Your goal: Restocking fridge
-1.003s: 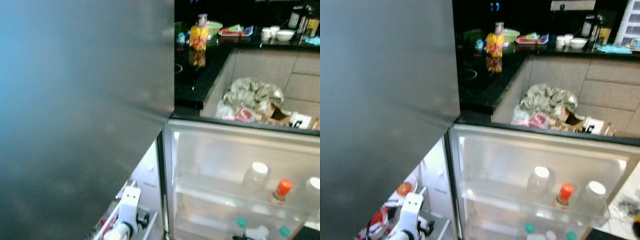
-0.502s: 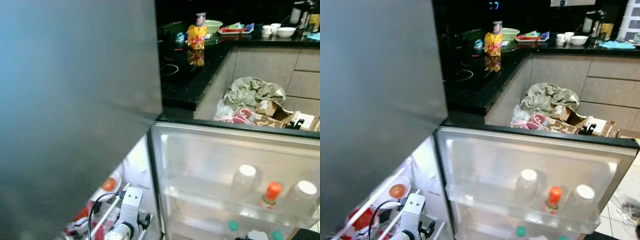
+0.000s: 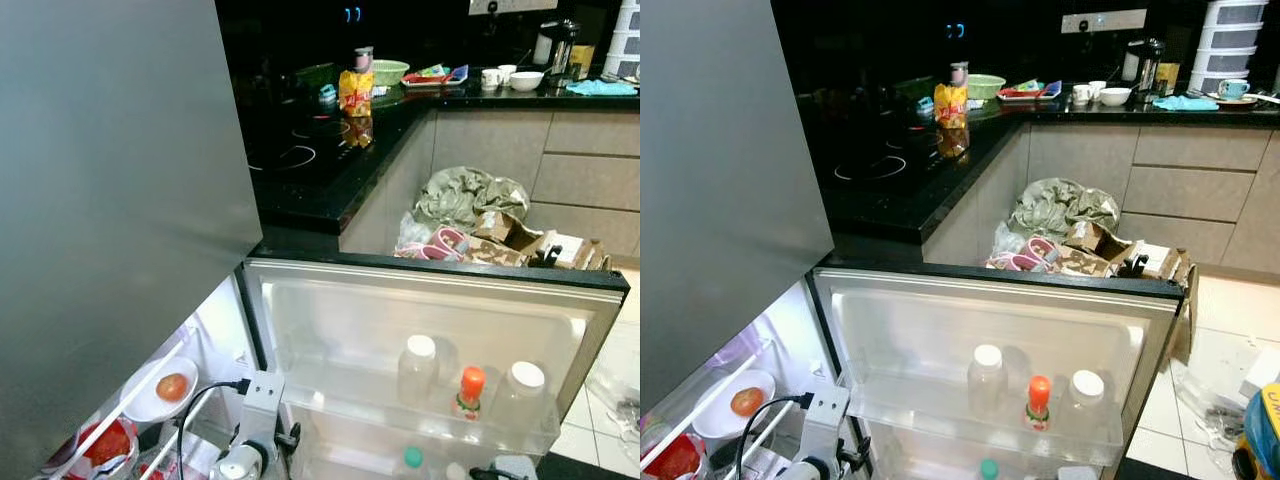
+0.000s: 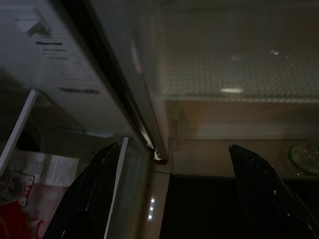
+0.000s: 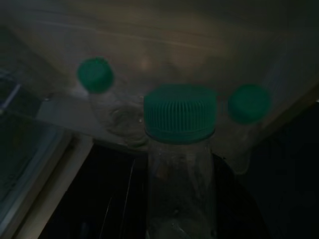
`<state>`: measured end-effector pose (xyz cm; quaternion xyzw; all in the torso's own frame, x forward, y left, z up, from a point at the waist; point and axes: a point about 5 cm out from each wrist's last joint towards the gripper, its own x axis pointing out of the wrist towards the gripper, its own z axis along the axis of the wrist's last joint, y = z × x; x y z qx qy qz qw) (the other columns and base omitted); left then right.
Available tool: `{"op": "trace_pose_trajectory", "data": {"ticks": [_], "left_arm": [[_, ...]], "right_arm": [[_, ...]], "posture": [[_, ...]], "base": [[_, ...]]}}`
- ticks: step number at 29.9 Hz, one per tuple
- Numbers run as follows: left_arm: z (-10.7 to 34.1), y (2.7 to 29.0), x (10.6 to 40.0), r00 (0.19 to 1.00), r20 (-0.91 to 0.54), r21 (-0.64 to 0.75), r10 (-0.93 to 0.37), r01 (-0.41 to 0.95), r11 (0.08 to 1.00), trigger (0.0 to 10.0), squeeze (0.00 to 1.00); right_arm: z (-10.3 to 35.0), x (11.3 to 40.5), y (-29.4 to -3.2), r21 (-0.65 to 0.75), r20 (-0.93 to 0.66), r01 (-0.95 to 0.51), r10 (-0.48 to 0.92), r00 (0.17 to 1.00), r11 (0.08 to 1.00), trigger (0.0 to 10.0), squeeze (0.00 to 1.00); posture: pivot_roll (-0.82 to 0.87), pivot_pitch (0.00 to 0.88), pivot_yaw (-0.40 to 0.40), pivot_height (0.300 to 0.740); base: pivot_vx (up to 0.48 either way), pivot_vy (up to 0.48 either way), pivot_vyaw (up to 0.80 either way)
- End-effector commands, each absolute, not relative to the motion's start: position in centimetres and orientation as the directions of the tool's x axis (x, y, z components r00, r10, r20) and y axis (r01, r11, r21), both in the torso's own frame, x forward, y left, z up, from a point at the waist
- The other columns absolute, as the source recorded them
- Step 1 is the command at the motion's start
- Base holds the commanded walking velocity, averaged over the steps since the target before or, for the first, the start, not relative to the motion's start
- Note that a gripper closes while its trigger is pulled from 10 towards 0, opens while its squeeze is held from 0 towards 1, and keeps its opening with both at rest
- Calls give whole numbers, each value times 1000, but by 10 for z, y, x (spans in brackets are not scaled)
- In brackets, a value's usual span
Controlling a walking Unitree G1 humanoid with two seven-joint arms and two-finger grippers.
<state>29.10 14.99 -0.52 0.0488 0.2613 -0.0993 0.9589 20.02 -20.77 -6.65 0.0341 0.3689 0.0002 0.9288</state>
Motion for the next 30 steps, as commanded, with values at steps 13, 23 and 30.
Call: {"op": "trace_pose_trajectory", "data": {"ticks": [13,23,30], "left_arm": [[-13,158,283,835,-538,52,-115,169,984,10000,0],[-13,169,282,837,-541,82,-76,143,986,10000,0],[-14,178,279,843,-537,84,-47,109,991,10000,0]], "right_arm": [[-57,216,-206,90,-643,-7,63,764,996,10000,0],[-41,242,-162,219,-553,-279,354,754,935,10000,0],[-40,244,-162,225,-552,-255,339,762,940,10000,0]], "posture": [[-67,40,64,740],[-57,51,63,740],[-33,56,52,740]], "base": [[0,-222,0],[0,0,0],[0,0,0]]}}
